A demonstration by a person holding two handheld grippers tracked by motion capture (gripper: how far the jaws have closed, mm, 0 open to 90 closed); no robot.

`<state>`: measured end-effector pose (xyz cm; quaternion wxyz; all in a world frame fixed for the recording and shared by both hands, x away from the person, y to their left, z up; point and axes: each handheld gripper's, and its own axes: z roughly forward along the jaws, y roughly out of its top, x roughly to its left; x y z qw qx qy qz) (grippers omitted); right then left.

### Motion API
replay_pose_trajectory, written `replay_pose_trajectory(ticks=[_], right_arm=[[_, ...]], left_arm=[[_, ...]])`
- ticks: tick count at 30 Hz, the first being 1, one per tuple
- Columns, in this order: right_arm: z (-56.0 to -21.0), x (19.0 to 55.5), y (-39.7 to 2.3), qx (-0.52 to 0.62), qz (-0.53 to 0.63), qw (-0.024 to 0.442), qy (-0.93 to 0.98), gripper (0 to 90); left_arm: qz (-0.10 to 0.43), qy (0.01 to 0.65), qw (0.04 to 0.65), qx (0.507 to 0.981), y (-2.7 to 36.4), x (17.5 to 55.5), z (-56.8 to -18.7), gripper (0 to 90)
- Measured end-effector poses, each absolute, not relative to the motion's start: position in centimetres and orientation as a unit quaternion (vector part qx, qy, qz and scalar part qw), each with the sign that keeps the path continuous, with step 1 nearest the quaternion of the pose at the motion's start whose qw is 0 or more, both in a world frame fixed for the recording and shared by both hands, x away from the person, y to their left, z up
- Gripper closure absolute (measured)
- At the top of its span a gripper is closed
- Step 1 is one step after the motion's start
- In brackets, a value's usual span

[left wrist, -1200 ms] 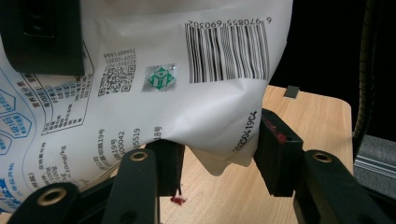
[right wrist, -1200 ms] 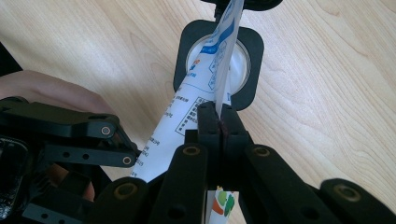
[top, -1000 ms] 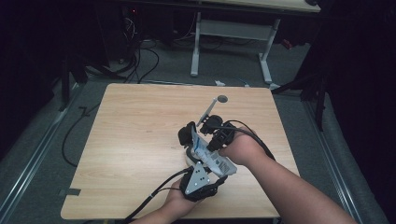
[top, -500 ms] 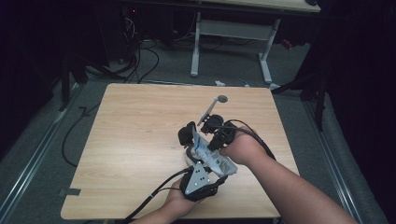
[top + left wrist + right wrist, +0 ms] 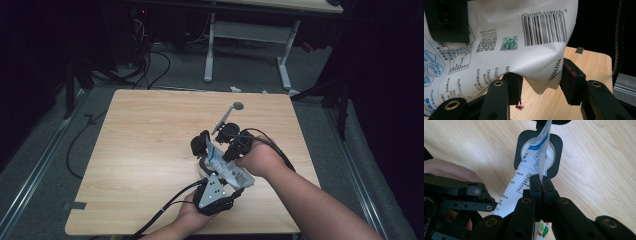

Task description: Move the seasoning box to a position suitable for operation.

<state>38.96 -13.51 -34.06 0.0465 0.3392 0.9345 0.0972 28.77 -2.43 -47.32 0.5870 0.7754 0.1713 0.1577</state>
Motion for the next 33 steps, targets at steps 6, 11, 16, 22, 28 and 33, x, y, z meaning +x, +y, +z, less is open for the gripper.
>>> replay_pose_trajectory(ticks=[6,11,16,22,28,33], right_arm=[[-34.03,39.17,-13.55,0.342,0.097,0.048,0.933,89.9],[-34.04,39.39,-13.77,0.344,0.095,0.049,0.933,89.9],[-34.07,39.63,-13.76,0.345,0.096,0.051,0.932,89.9],[-34.13,39.89,-13.78,0.346,0.096,0.051,0.932,90.0],[-34.17,39.97,-13.72,0.343,0.096,0.050,0.933,89.9],[-34.08,39.89,-13.66,0.346,0.098,0.052,0.932,89.9]], left_arm=[[0.156,0.173,0.589,0.774,-2.56,29.08,-47.27,56.7],[0.154,0.172,0.587,0.776,-2.74,29.29,-47.25,56.7],[0.153,0.175,0.587,0.776,-2.74,29.54,-47.20,56.7],[0.151,0.177,0.587,0.775,-2.74,29.70,-47.20,56.8],[0.151,0.178,0.589,0.774,-2.71,29.68,-47.15,56.8],[0.151,0.179,0.590,0.772,-2.66,29.65,-47.06,56.8]])
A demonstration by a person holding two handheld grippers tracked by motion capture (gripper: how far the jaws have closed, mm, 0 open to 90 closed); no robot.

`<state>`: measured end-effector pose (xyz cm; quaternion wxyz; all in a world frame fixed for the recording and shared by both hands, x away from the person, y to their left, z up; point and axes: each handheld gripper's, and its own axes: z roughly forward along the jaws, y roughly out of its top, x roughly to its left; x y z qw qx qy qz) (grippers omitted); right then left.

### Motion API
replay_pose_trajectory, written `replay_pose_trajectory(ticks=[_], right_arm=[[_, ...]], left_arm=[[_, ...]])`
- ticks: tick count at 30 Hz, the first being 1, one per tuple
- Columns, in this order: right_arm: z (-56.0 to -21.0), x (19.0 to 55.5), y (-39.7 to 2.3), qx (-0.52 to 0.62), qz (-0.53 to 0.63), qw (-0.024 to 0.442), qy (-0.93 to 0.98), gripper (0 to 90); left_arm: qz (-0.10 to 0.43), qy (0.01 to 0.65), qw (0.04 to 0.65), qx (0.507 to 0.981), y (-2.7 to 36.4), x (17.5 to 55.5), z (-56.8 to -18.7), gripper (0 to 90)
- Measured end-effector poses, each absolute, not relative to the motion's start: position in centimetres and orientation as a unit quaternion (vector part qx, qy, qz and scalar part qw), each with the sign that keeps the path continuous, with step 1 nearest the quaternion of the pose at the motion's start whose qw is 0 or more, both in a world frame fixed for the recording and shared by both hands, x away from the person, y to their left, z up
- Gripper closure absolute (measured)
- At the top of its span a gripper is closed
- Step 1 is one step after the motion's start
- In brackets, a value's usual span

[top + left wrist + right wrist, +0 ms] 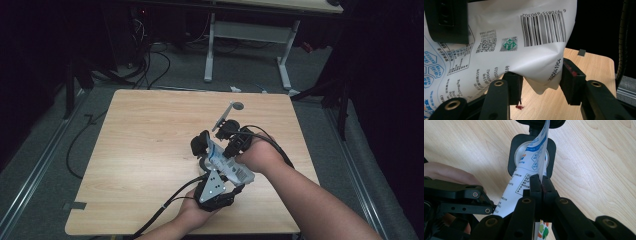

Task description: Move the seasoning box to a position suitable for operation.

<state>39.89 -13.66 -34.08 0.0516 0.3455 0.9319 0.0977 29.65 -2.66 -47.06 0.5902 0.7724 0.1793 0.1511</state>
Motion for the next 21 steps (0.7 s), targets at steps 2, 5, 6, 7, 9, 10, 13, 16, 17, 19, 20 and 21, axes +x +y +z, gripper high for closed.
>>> replay_pose_trajectory(ticks=[2,5,6,7,9,10,13,16,17,19,20,21], right_arm=[[-34.07,39.92,-13.64,0.344,0.099,0.052,0.932,89.9],[-34.09,39.96,-13.56,0.343,0.099,0.053,0.933,89.9],[-34.09,39.95,-13.54,0.343,0.098,0.053,0.933,89.9],[-34.10,39.96,-13.54,0.343,0.099,0.053,0.933,89.9],[-34.08,39.94,-13.51,0.344,0.099,0.052,0.932,89.9],[-34.06,39.95,-13.50,0.344,0.099,0.051,0.932,89.9],[-33.99,39.95,-13.45,0.344,0.098,0.051,0.932,89.9],[-33.96,39.96,-13.44,0.343,0.099,0.053,0.933,89.9],[-33.95,39.95,-13.43,0.343,0.100,0.053,0.933,90.0],[-33.95,39.95,-13.43,0.344,0.100,0.053,0.932,89.9],[-33.96,39.96,-13.44,0.343,0.100,0.052,0.932,89.9],[-33.95,39.96,-13.44,0.343,0.100,0.052,0.932,90.0]], left_arm=[[0.151,0.180,0.591,0.772,-2.64,29.65,-47.03,56.8],[0.151,0.180,0.592,0.771,-2.62,29.65,-47.01,56.8],[0.151,0.180,0.592,0.771,-2.61,29.65,-47.01,56.8],[0.152,0.180,0.592,0.771,-2.60,29.64,-47.00,56.8],[0.152,0.179,0.593,0.770,-2.57,29.64,-46.99,56.8],[0.153,0.179,0.593,0.770,-2.56,29.64,-46.98,56.9],[0.153,0.179,0.593,0.770,-2.52,29.64,-46.96,56.9],[0.154,0.179,0.593,0.770,-2.49,29.64,-46.94,56.9],[0.154,0.179,0.593,0.770,-2.48,29.64,-46.94,56.9],[0.154,0.179,0.592,0.770,-2.48,29.64,-46.93,56.9],[0.154,0.179,0.592,0.770,-2.47,29.63,-46.93,56.9],[0.154,0.179,0.592,0.770,-2.47,29.63,-46.93,56.9]])
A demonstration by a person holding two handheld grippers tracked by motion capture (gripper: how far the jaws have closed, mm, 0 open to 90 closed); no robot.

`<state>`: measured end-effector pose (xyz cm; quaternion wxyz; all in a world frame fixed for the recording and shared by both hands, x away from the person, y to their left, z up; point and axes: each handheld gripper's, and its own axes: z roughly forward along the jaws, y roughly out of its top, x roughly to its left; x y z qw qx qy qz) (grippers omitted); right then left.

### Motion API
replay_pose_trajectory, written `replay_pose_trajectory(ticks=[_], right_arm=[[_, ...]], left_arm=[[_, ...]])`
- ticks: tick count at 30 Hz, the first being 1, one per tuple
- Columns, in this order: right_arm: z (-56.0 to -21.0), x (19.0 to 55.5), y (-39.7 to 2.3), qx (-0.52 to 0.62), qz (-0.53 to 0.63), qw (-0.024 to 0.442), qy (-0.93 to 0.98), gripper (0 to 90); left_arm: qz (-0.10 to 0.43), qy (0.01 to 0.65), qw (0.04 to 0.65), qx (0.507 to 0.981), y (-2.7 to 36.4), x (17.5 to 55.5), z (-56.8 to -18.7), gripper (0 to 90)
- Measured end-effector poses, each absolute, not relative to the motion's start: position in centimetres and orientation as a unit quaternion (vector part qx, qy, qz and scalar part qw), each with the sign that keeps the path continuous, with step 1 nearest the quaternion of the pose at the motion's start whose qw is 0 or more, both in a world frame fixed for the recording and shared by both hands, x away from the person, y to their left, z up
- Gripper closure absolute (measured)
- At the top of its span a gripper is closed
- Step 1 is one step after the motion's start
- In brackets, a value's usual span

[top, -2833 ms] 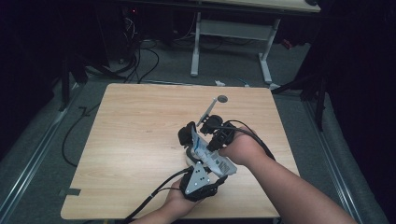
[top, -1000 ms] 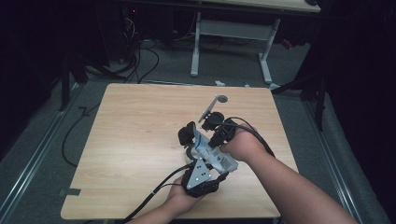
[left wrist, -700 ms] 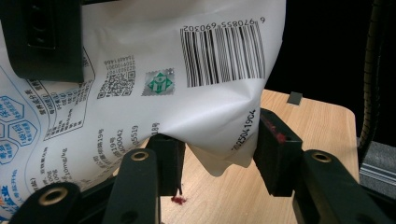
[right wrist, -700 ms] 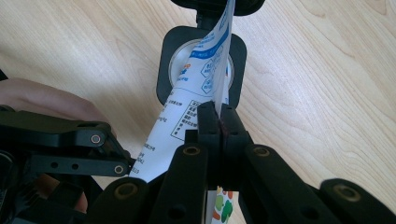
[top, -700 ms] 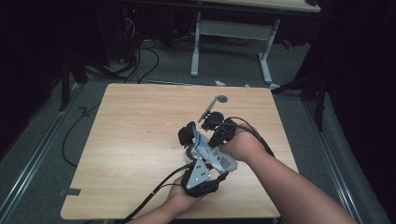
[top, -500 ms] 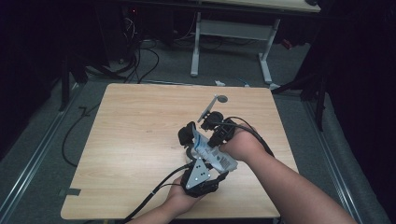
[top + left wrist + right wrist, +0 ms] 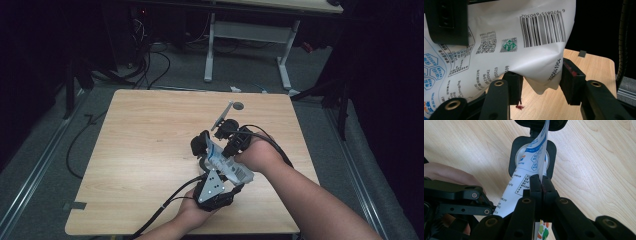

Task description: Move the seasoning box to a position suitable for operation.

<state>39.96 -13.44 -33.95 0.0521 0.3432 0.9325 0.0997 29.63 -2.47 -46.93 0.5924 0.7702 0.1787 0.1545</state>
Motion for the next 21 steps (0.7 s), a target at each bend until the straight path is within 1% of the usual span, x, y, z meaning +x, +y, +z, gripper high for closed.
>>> replay_pose_trajectory(ticks=[21], right_arm=[[-33.89,40.03,-13.40,0.343,0.098,0.050,0.933,89.9]], left_arm=[[0.153,0.179,0.595,0.769,-2.36,29.59,-46.82,57.1]])
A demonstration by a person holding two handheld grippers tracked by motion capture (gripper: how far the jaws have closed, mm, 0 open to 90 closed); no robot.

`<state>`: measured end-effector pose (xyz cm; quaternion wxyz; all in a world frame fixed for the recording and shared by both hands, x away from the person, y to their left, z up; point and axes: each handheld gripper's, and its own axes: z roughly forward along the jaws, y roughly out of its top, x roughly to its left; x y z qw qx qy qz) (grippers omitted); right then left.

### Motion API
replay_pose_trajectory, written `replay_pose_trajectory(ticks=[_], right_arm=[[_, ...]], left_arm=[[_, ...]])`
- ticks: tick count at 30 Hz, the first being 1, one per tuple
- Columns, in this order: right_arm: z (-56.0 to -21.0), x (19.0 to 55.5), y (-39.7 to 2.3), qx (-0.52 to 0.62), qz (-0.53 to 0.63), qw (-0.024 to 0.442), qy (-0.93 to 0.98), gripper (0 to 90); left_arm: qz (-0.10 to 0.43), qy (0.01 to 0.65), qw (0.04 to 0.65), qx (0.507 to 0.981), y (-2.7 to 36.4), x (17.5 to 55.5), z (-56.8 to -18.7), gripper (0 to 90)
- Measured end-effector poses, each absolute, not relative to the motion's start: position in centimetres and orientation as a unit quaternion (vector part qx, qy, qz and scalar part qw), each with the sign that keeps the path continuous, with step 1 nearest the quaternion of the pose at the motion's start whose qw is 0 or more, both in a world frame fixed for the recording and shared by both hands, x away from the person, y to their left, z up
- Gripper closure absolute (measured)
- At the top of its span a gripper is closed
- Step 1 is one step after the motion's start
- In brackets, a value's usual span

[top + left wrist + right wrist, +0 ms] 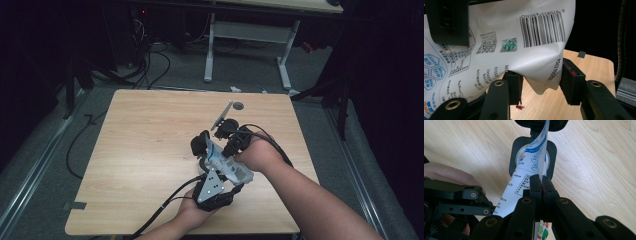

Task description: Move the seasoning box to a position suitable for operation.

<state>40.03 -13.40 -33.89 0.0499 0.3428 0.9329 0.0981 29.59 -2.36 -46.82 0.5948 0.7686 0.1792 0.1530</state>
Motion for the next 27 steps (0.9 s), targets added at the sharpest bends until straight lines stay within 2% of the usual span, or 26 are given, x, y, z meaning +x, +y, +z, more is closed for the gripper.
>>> replay_pose_trajectory(ticks=[27], right_arm=[[-34.01,39.97,-13.19,0.342,0.096,0.050,0.934,89.9]], left_arm=[[0.154,0.177,0.595,0.769,-2.17,29.53,-47.04,57.3]])
